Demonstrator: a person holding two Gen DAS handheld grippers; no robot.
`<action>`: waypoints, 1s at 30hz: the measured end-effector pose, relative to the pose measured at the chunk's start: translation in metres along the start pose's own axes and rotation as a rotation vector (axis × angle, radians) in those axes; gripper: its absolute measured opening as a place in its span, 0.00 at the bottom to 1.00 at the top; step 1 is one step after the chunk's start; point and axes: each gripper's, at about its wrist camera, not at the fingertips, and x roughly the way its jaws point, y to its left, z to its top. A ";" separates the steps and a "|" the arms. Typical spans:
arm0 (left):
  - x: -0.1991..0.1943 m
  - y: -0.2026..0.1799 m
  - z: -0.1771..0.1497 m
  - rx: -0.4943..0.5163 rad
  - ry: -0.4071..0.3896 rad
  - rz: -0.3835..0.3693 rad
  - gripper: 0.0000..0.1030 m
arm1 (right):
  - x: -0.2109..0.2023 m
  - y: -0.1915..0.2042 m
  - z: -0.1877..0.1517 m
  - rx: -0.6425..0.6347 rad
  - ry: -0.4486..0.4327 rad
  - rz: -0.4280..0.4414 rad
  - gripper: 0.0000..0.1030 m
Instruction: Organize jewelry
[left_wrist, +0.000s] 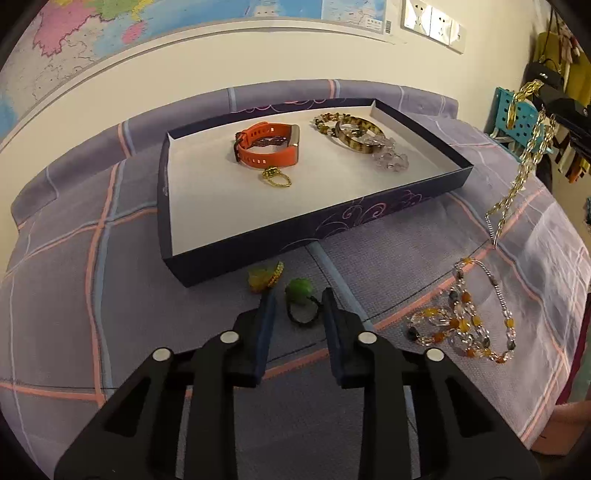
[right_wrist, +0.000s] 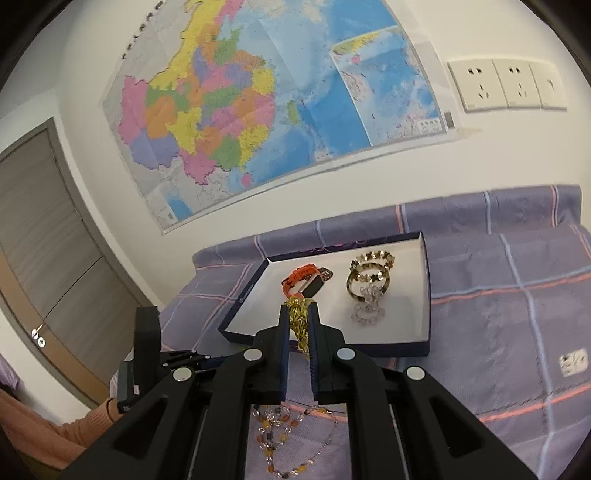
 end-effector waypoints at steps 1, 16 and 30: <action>0.000 -0.001 0.001 0.002 0.003 0.006 0.21 | 0.002 -0.001 -0.001 0.010 -0.002 0.004 0.08; 0.002 -0.008 0.005 -0.058 -0.003 0.072 0.17 | 0.015 -0.017 -0.022 0.078 0.014 -0.050 0.08; -0.018 -0.011 0.016 -0.090 -0.046 0.022 0.16 | 0.008 -0.012 -0.009 0.062 -0.008 -0.052 0.08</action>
